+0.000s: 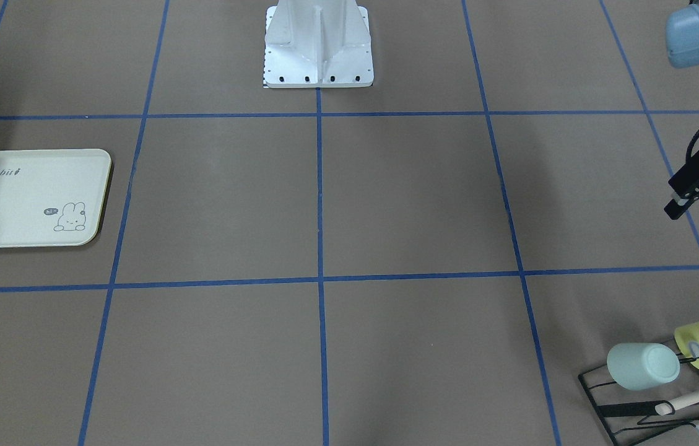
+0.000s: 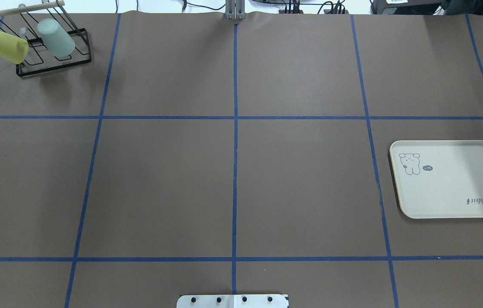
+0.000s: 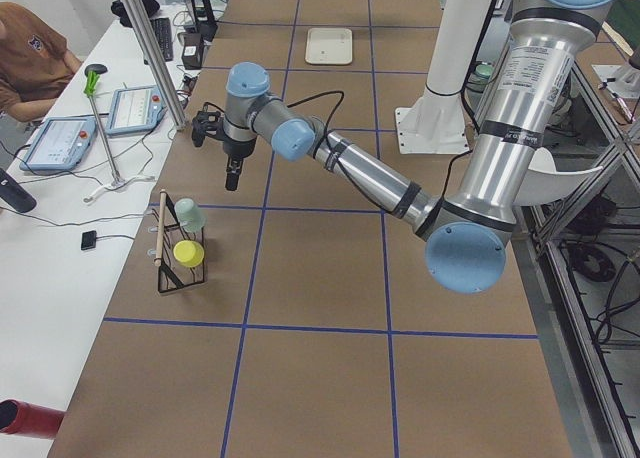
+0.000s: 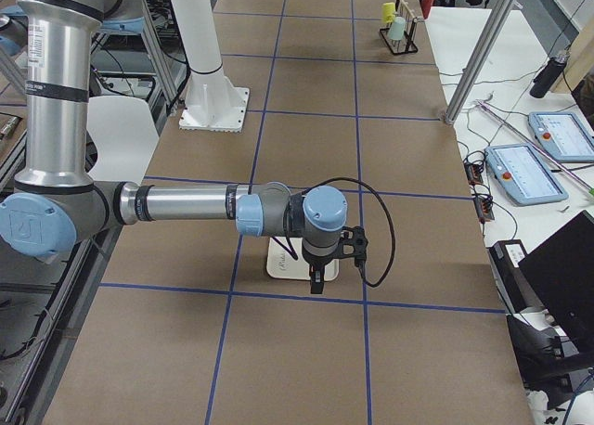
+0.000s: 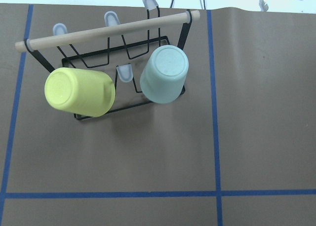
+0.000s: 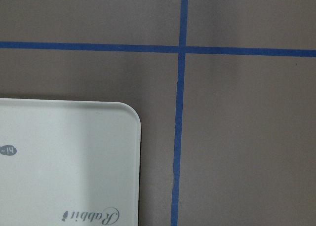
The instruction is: Left arm grabs green cup and hands to right arm on tray
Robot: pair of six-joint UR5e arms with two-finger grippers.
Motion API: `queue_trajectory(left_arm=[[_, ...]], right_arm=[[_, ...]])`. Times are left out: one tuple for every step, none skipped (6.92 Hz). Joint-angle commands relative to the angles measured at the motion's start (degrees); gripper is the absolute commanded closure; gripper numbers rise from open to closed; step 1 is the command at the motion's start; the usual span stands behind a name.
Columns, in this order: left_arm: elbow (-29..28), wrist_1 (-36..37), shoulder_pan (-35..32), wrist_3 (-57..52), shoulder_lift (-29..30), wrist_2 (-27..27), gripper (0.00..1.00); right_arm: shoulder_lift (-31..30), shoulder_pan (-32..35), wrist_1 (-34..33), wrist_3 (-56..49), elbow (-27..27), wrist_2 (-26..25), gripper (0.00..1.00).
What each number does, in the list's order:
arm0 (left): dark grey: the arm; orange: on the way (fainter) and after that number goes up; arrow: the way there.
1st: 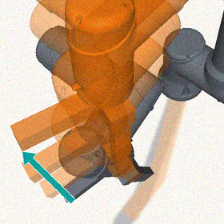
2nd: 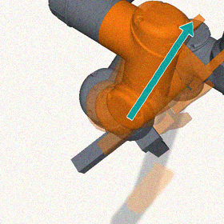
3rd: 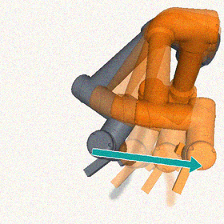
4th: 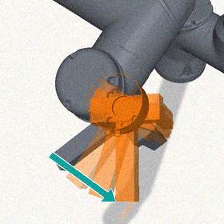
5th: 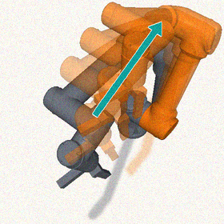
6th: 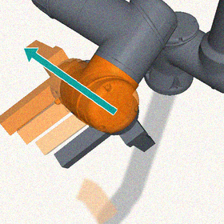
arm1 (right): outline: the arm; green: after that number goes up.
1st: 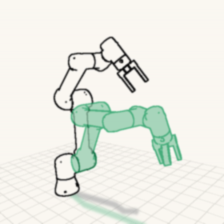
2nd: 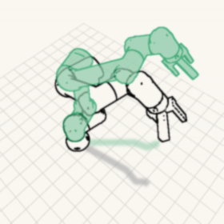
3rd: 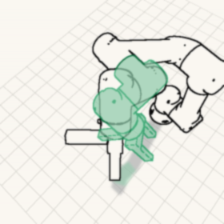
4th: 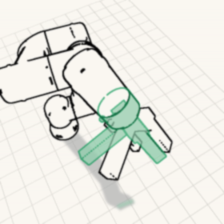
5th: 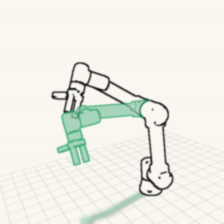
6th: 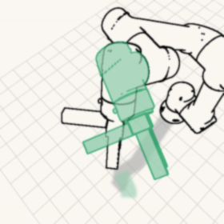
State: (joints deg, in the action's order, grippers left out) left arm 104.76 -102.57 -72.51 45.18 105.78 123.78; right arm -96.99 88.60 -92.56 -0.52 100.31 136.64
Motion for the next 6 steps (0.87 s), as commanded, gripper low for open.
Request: queue_trajectory(left_arm=[[-0.3,-9.0,8.7,18.5,-0.6,-18.6,0.00],[-0.8,-9.1,15.3,22.5,-0.6,-28.6,0.00],[-3.8,-9.2,18.8,24.7,0.0,-36.1,0.00],[-6.4,-9.4,19.3,25.6,0.5,-39.0,0.00],[-9.8,-12.7,19.5,26.5,1.3,-41.3,0.00],[-15.0,-19.3,19.6,27.7,2.3,-43.1,0.00]], right_arm=[[0.0,0.0,0.0,0.0,0.5,-0.5,0.00],[0.0,0.0,0.0,-0.1,0.4,-0.7,0.00],[0.2,0.0,0.0,-0.2,0.3,-0.8,0.00],[0.2,0.0,0.0,-0.1,0.3,-0.7,0.00],[0.1,0.0,0.0,-0.1,0.3,-0.7,0.00],[0.3,0.0,0.0,-0.1,0.3,-0.7,0.00]])
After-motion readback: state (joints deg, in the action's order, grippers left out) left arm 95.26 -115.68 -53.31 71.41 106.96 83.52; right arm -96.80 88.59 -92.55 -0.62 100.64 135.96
